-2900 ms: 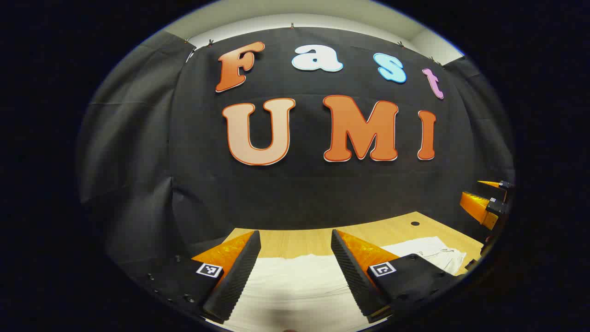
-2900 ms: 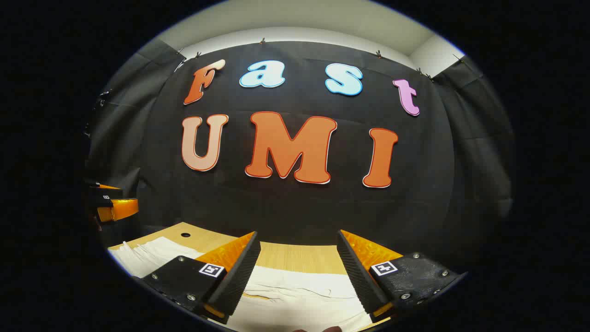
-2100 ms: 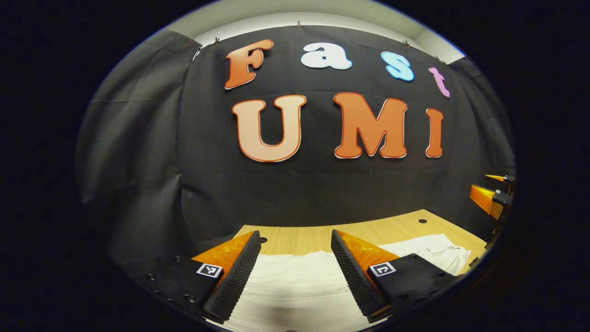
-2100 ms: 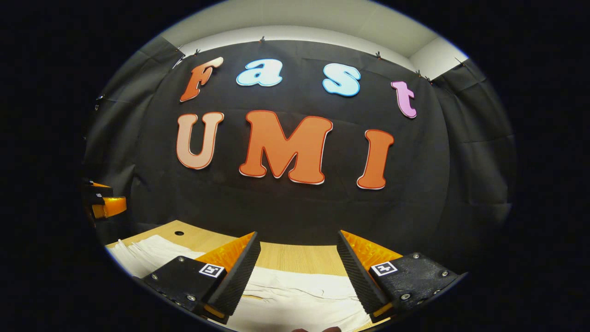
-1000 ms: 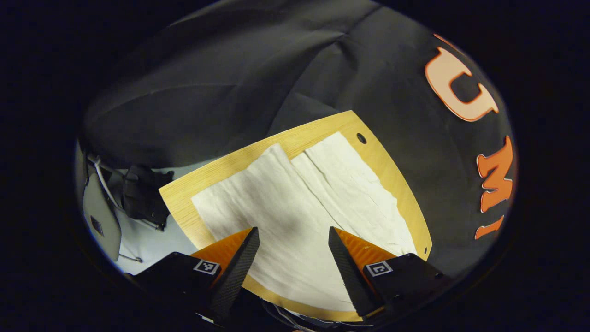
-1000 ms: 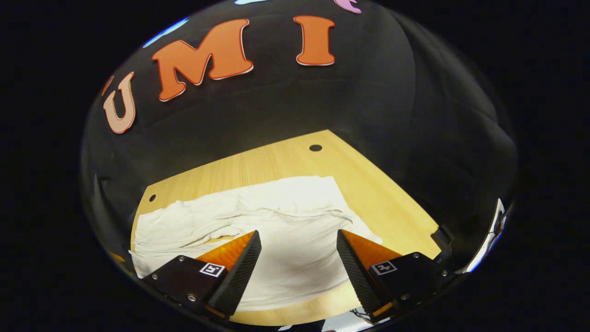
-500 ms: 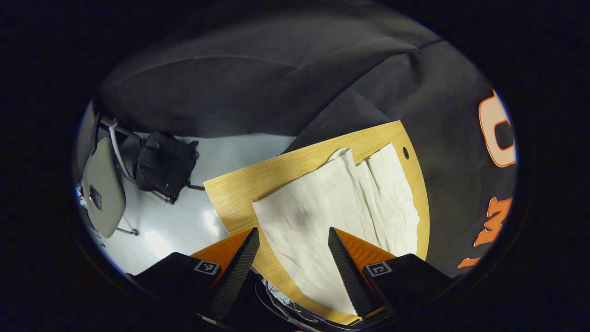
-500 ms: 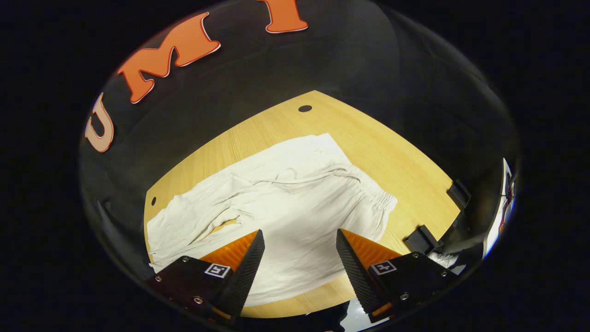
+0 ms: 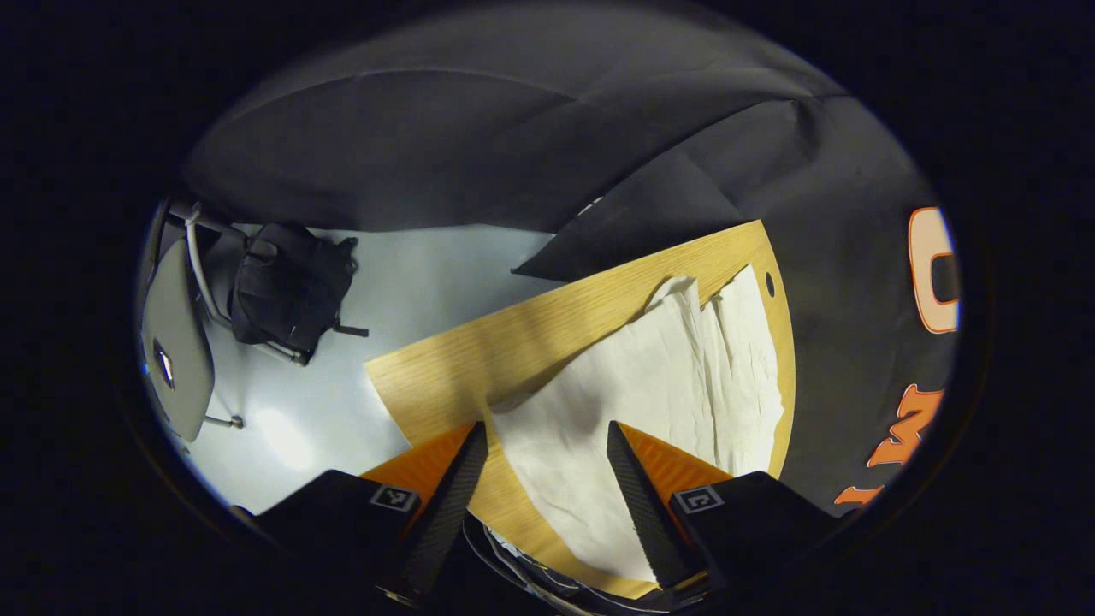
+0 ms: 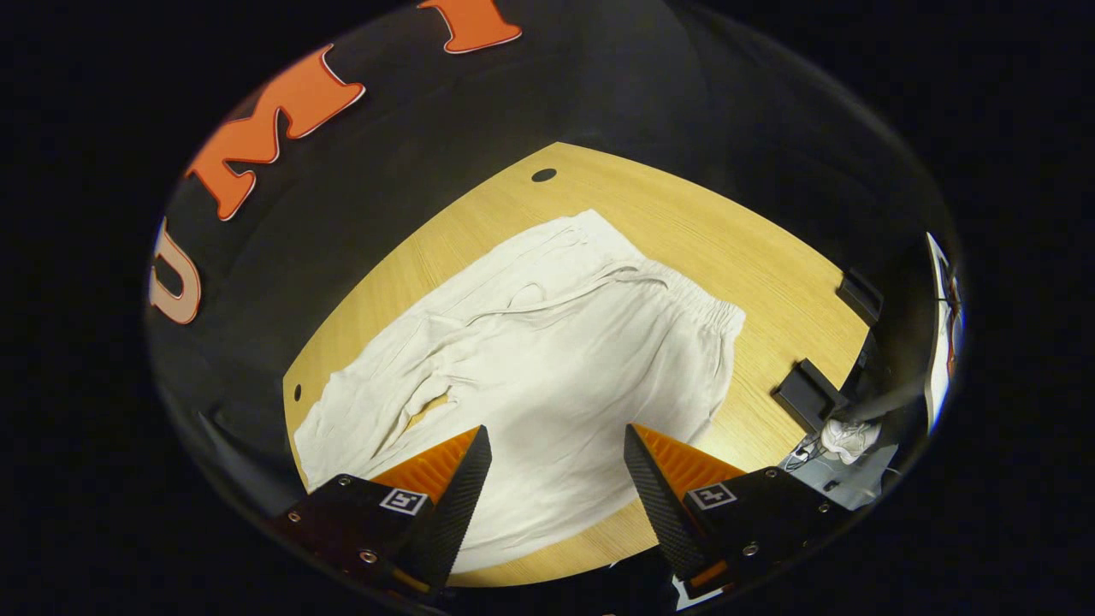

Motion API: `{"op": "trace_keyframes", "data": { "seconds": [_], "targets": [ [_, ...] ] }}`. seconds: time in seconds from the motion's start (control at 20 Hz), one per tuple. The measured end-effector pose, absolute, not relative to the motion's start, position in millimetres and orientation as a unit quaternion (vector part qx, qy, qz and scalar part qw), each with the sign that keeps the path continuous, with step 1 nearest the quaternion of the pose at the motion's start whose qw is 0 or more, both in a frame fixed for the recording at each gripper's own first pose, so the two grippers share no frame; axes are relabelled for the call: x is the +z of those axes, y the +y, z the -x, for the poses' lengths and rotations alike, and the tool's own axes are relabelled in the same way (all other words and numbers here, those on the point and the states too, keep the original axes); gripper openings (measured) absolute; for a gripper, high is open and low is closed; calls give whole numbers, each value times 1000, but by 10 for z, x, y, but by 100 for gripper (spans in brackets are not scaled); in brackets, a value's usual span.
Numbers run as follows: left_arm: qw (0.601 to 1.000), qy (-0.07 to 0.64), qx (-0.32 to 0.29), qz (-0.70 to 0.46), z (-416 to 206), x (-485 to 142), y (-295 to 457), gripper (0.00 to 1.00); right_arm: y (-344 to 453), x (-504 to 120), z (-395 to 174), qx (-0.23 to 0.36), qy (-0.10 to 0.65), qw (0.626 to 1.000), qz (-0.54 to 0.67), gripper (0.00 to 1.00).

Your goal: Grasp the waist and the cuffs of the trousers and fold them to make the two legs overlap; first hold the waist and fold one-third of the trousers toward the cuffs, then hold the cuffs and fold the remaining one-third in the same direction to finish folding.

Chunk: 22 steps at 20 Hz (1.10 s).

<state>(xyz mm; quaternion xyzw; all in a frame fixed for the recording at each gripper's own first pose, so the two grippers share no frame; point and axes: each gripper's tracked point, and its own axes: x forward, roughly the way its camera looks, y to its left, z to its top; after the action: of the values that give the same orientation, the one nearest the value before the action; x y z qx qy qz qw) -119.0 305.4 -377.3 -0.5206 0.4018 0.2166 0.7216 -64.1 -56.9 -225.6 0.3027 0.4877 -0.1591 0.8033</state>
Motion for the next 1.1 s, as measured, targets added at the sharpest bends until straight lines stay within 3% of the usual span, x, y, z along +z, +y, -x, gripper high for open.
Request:
{"op": "trace_keyframes", "data": {
  "seconds": [0.15,0.3,0.35,0.4,0.45,0.7,0.85,1.1],
  "targets": [
    [727,383,192,536,1037,-3759,3043,85,-577,-2253,712,-171,482,799,-317,94],
    [723,372,176,555,920,-3755,3021,70,-650,-2259,796,-188,478,794,-326,94],
    [722,373,175,555,895,-3801,3012,72,-694,-2285,844,-194,478,792,-326,94],
    [722,370,176,558,865,-3824,3025,66,-742,-2314,886,-199,478,791,-327,94],
    [718,365,178,566,840,-3826,3025,52,-806,-2339,932,-203,478,788,-330,94],
    [722,363,220,547,898,-3859,3018,12,-1174,-2636,1074,-223,491,773,-334,94],
    [737,356,230,527,825,-3657,2982,8,-1390,-2865,1026,-228,490,762,-357,92],
    [773,335,218,493,667,-3226,2950,10,-1775,-3163,866,-246,492,744,-379,92]
  ]
}}
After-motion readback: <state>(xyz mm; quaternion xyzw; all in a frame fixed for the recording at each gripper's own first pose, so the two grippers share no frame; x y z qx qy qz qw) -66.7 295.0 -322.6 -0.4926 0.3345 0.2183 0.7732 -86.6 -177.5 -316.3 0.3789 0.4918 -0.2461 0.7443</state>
